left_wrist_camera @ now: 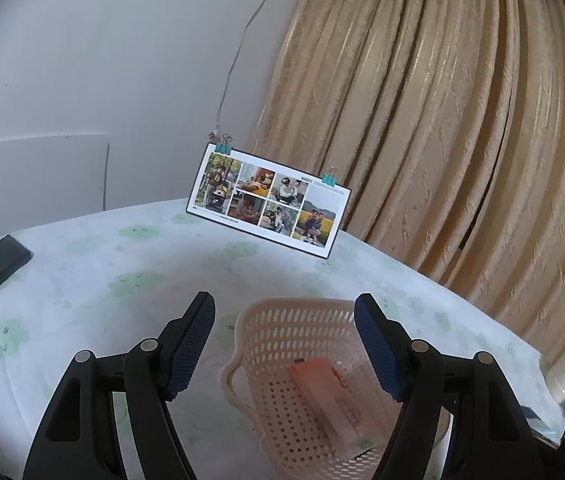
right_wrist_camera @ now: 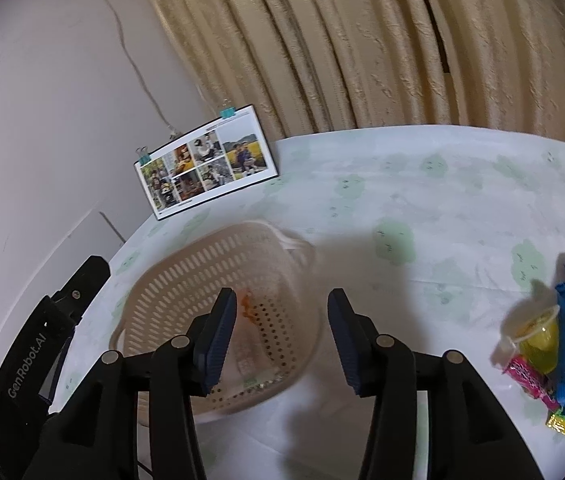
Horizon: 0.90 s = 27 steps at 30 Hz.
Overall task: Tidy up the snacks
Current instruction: 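Lower the pink wafer bar into the basket and open the right gripper, then grasp the blue-and-white tissue pack with the right gripper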
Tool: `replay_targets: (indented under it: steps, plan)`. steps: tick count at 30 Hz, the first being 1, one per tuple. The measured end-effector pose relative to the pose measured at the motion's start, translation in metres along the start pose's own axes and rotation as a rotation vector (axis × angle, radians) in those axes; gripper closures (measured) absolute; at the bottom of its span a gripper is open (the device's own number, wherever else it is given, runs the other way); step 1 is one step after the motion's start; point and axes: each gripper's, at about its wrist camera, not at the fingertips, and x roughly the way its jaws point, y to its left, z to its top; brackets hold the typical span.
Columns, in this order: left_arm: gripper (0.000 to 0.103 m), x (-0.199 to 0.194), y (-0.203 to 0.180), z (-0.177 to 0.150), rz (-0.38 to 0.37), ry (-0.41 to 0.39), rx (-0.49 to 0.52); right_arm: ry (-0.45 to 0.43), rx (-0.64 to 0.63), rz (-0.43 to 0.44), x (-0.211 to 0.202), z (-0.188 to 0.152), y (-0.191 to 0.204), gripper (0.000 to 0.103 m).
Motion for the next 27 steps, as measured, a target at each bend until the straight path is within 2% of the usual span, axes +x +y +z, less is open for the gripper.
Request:
replay_targets:
  steps: [12, 27]
  plan:
    - [0.03, -0.001, -0.016, -0.007, -0.005, -0.001, 0.065, -0.044, 0.036, -0.052, -0.016, 0.001, -0.025, 0.056]
    - [0.027, -0.015, -0.045, -0.019, -0.023, -0.063, 0.2, -0.082, 0.083, -0.134, -0.036, -0.002, -0.061, 0.055]
